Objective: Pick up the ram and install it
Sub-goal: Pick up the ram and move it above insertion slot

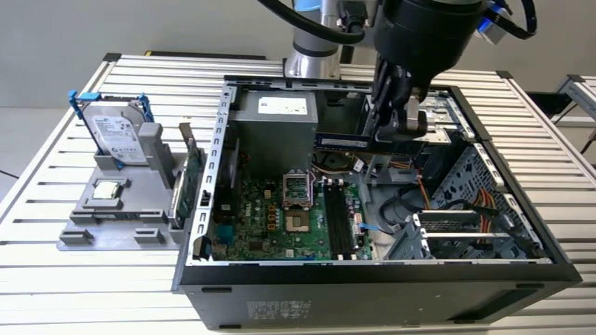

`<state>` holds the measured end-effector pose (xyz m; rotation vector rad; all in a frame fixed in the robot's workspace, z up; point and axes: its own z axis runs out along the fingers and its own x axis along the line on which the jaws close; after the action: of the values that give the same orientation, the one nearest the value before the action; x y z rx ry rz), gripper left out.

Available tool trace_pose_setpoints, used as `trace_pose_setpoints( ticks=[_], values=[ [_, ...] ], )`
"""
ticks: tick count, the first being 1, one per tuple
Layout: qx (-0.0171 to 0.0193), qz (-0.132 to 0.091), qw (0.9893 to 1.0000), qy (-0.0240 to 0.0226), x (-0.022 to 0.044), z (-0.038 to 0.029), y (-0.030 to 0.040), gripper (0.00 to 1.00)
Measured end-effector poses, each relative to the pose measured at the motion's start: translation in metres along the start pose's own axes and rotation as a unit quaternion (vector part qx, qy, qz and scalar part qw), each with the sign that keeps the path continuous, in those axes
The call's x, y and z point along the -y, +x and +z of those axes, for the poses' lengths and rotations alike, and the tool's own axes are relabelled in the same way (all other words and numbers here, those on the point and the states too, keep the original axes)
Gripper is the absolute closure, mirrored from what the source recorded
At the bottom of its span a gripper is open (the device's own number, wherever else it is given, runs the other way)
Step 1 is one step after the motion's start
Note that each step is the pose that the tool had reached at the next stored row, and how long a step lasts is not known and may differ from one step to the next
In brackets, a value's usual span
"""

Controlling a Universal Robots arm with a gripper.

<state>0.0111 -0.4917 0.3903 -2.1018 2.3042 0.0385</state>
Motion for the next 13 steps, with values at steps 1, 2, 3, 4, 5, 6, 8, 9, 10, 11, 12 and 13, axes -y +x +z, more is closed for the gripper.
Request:
trace_pose_setpoints(
  ticks=[1,2,3,4,5,6,8,9,10,11,12,13],
  values=[
    [0.0000,0.000,1.0000,0.0000,0.0009,0.0000,-0.0001,1.00],
    [0.0000,0.000,1.0000,0.0000,0.0016,0.0000,-0.0001,1.00],
    [0.0000,0.000,1.0000,0.0000,0.0018,0.0000,-0.0002,1.00],
    [0.0000,0.000,1.0000,0.0000,0.0019,0.0000,-0.0002,1.00],
    [0.0000,0.000,1.0000,0.0000,0.0032,0.0000,-0.0003,1.00],
    [-0.0001,0.000,1.0000,0.0000,0.0043,-0.0001,-0.0004,1.00],
    [0.0000,0.000,1.0000,0.0000,0.0044,0.0000,-0.0004,1.00],
    [0.0001,0.000,1.0000,0.0000,0.0042,0.0001,-0.0008,1.00],
    [0.0000,0.000,1.0000,0.0000,0.0040,0.0001,-0.0012,1.00],
    [0.0000,0.000,1.0000,0.0000,0.0038,0.0000,-0.0017,1.00],
    [0.0000,0.000,1.0000,0.0000,0.0035,0.0001,-0.0022,1.00],
    [0.0000,0.000,1.0000,0.0000,0.0032,0.0001,-0.0031,1.00]
  ],
)
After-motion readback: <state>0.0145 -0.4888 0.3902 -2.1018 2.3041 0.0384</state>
